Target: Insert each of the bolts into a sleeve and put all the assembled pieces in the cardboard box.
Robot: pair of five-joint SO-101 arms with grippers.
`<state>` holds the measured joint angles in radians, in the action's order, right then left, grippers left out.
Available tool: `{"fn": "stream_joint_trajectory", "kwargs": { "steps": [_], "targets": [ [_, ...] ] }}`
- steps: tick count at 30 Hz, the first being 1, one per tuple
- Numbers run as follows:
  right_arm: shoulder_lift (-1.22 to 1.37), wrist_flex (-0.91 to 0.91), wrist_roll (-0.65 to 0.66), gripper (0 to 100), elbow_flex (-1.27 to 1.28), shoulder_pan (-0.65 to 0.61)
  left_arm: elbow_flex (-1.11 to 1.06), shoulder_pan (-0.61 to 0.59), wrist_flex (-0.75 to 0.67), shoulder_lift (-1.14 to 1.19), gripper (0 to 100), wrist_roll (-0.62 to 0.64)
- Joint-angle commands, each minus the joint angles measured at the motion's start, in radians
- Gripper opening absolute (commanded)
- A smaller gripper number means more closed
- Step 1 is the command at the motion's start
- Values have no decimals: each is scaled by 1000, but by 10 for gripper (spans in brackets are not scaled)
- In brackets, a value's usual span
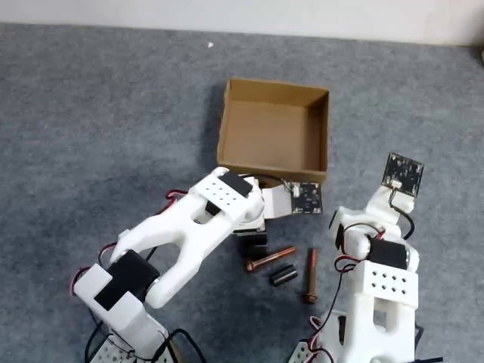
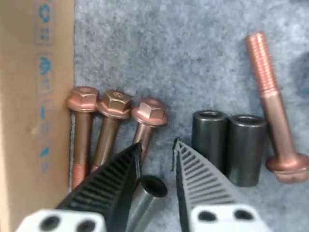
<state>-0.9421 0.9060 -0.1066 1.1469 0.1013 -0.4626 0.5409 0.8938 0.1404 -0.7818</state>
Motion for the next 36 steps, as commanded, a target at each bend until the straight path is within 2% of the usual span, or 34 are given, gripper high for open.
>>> {"fn": "stream_joint_trajectory", "kwargs": {
  "steps": [1,10,15,22,29,36],
  "targets": [
    [-22,-25,-5,4,-8,12,42,19,-2,-4,133,14],
    [-22,-25,-6,4,-10,77,51,18,-52,-1,133,15],
    [-24,-25,-6,4,-10,96,140,16,-46,131,133,17],
    [-24,-25,-6,4,-10,111,372,16,178,286,111,12],
    [-24,-25,-6,4,-10,111,407,27,249,318,5,11],
    [-24,-25,-6,4,-10,111,398,16,264,277,5,18]
  ]
}}
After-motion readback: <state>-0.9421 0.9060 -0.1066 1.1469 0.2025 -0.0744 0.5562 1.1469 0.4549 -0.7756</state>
